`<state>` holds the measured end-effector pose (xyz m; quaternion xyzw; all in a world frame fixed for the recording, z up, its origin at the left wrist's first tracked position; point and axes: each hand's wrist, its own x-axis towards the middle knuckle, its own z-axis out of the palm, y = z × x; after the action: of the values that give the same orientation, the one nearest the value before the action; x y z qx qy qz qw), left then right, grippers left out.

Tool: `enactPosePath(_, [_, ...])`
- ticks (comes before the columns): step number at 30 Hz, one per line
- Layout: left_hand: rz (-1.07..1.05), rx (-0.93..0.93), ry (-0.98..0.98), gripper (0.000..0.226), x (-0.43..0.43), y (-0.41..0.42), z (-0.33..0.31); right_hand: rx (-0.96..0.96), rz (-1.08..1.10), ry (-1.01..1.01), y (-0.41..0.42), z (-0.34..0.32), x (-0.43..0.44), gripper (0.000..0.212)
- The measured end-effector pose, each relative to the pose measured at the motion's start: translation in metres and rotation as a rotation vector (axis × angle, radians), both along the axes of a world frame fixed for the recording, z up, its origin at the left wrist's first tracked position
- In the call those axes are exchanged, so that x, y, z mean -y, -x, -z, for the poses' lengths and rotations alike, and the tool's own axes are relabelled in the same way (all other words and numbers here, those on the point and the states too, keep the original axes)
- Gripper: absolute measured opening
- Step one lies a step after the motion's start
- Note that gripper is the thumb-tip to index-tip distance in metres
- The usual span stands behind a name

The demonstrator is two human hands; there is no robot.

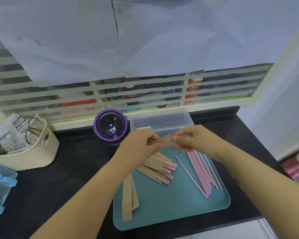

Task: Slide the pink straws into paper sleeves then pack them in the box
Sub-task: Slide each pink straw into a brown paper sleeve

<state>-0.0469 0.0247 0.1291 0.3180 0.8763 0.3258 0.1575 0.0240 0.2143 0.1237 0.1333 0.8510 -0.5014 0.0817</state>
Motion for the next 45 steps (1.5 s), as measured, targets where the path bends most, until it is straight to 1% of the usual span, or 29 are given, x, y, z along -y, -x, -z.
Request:
enactPosePath(2, [-0.023,0.025,-0.024,0.006,0.004,0.002,0.003,0.07,0.05,-0.109,0.0,0.028,-0.011,0.011])
enactPosePath(4, [-0.054,0.055,-0.043,0.006,0.008,0.002,0.006,0.202,0.063,-0.284,-0.001,0.066,-0.017,0.014])
enactPosePath(7, [-0.088,0.096,-0.057,0.006,0.013,0.002,0.008,0.363,0.013,-0.554,-0.011,0.113,-0.016,0.021])
enactPosePath(10, [-0.111,0.142,-0.054,0.006,0.019,0.001,0.011,0.445,-0.058,-0.748,-0.019,0.137,-0.007,0.02])
enactPosePath(13, [-0.133,0.161,-0.048,0.005,0.025,0.001,0.013,0.445,-0.116,-0.832,-0.016,0.152,-0.002,0.014])
enactPosePath(17, [-0.163,0.201,-0.052,0.004,0.03,-0.001,0.017,0.442,-0.138,-0.786,-0.012,0.156,0.002,0.02])
enactPosePath(18, [-0.169,0.209,-0.056,0.003,0.031,-0.001,0.018,0.43,-0.131,-0.737,-0.013,0.153,0.001,0.021])
enactPosePath(20, [-0.181,0.223,-0.072,0.002,0.032,-0.002,0.017,0.382,-0.077,-0.572,-0.014,0.145,-0.002,0.018])
enactPosePath(22, [-0.198,0.24,-0.09,0.003,0.032,-0.002,0.015,0.303,0.029,-0.363,-0.01,0.128,-0.003,0.012])
enactPosePath(23, [-0.209,0.252,-0.102,0.003,0.032,-0.001,0.014,0.254,0.119,-0.225,-0.006,0.116,-0.002,0.009])
enactPosePath(24, [-0.221,0.266,-0.115,0.003,0.031,-0.001,0.013,0.201,0.23,-0.031,-0.001,0.099,0.0,0.013])
enactPosePath(25, [-0.232,0.282,-0.131,0.003,0.031,-0.001,0.012,0.147,0.345,0.229,0.003,0.08,0.002,0.02])
enactPosePath(26, [-0.243,0.3,-0.148,0.005,0.03,-0.001,0.011,0.08,0.425,0.55,0.007,0.058,0.005,0.024])
enactPosePath(27, [-0.257,0.319,-0.163,0.01,0.03,-0.001,0.011,0.002,0.451,0.87,0.008,0.036,0.008,0.024])
enactPosePath(28, [-0.267,0.331,-0.178,0.016,0.029,-0.001,0.008,-0.081,0.442,1.121,0.007,0.014,0.008,0.022])
enactPosePath(29, [-0.283,0.345,-0.187,0.022,0.028,-0.002,0.006,-0.147,0.407,1.286,0.006,-0.003,0.01,0.021])
enactPosePath(30, [-0.297,0.358,-0.198,0.025,0.028,-0.002,0.005,-0.204,0.371,1.367,0.005,-0.018,0.011,0.021])
enactPosePath(31, [-0.308,0.373,-0.213,0.026,0.027,-0.002,0.003,-0.254,0.35,1.385,0.004,-0.029,0.012,0.02])
enactPosePath(32, [-0.316,0.386,-0.229,0.024,0.026,-0.002,0.001,-0.291,0.339,1.359,0.003,-0.039,0.015,0.018])
enactPosePath(34, [-0.332,0.402,-0.253,0.021,0.025,-0.001,-0.003,-0.34,0.322,1.24,0.002,-0.052,0.019,0.014])
enactPosePath(37, [-0.351,0.428,-0.28,0.019,0.025,0.0,-0.008,-0.35,0.257,0.935,0.0,-0.06,0.027,0.03])
enactPosePath(39, [-0.344,0.455,-0.305,0.017,0.024,-0.001,-0.011,-0.342,0.196,0.709,-0.001,-0.059,0.033,0.035])
enactPosePath(40, [-0.338,0.465,-0.316,0.016,0.024,-0.001,-0.012,-0.344,0.182,0.594,-0.002,-0.059,0.036,0.032])
enactPosePath(42, [-0.322,0.476,-0.333,0.015,0.023,-0.001,-0.016,-0.364,0.192,0.389,-0.003,-0.057,0.04,0.018])
enactPosePath(43, [-0.313,0.476,-0.34,0.016,0.022,-0.001,-0.019,-0.374,0.195,0.317,-0.003,-0.057,0.041,0.012])
enactPosePath(45, [-0.29,0.477,-0.352,0.017,0.021,0.0,-0.022,-0.386,0.188,0.256,-0.002,-0.057,0.043,0.007])
